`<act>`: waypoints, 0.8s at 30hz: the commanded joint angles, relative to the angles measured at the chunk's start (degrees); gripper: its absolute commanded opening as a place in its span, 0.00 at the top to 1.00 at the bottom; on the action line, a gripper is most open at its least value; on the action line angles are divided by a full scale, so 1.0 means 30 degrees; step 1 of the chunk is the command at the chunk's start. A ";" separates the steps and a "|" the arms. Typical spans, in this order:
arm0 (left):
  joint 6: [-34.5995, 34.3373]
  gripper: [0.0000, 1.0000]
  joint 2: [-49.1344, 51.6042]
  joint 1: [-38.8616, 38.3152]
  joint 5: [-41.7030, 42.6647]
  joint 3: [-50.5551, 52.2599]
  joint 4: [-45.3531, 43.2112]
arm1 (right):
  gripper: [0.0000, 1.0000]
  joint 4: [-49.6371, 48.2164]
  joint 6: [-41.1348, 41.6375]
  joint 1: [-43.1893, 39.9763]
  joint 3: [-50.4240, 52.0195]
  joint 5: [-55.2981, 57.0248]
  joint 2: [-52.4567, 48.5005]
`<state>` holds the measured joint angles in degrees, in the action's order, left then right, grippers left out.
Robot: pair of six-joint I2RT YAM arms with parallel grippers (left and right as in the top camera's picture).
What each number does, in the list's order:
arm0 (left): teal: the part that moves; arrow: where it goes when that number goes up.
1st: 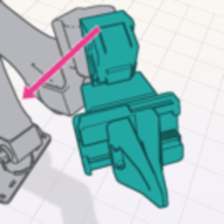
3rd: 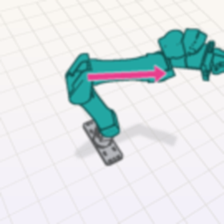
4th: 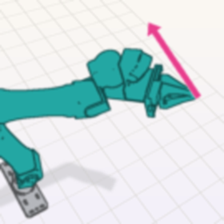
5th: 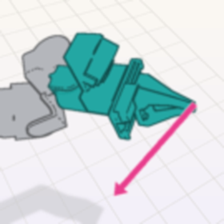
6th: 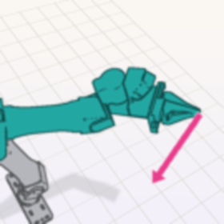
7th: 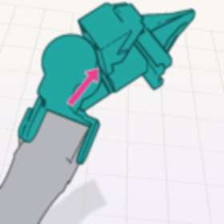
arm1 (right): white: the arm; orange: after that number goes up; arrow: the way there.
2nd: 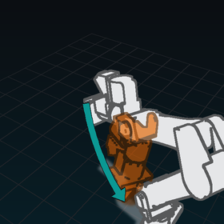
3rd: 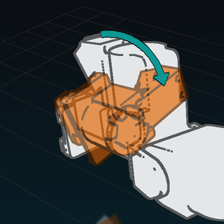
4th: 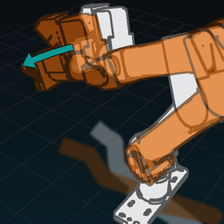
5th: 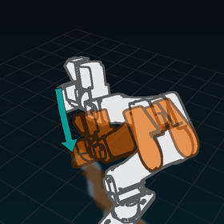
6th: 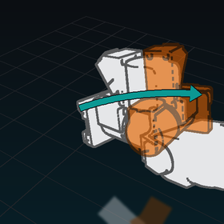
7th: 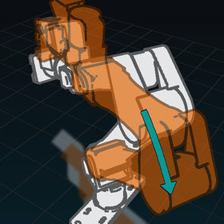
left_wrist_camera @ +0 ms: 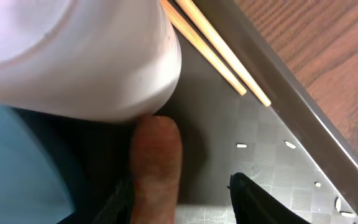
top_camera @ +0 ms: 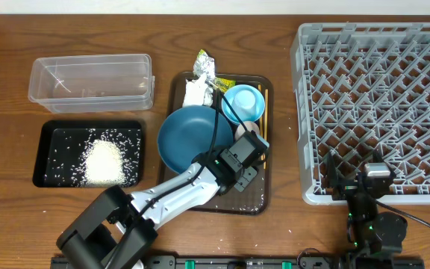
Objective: Sort waste into correct bins and load items into the dishwasher rack
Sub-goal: 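Release the bowl and grasp the carrot with the left gripper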
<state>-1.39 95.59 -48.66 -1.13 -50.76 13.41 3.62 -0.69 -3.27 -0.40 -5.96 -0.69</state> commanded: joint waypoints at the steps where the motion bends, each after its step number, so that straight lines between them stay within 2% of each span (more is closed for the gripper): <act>1: 0.0248 0.44 0.0211 -0.0022 -0.0648 -0.0393 -0.0015 | 0.01 0.0073 -0.0146 -0.0029 0.0029 0.0036 0.0080; 12: 0.0197 0.43 0.0219 -0.0022 -0.0641 -0.0015 0.0117 | 0.01 0.0073 -0.0153 -0.0029 0.0029 0.0036 0.0080; 17: -0.0495 0.43 0.0233 -0.0022 -0.0189 -0.0007 0.0882 | 0.01 0.0073 -0.0153 -0.0029 0.0029 0.0036 0.0080; 24: -0.0845 0.43 0.1341 -0.0007 -0.0437 -0.0007 0.0925 | 0.01 0.0073 -0.0153 -0.0029 0.0029 0.0036 0.0080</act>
<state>-2.59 97.47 -48.66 -1.69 -50.76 16.03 3.62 -0.69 -3.27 -0.40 -5.96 -0.69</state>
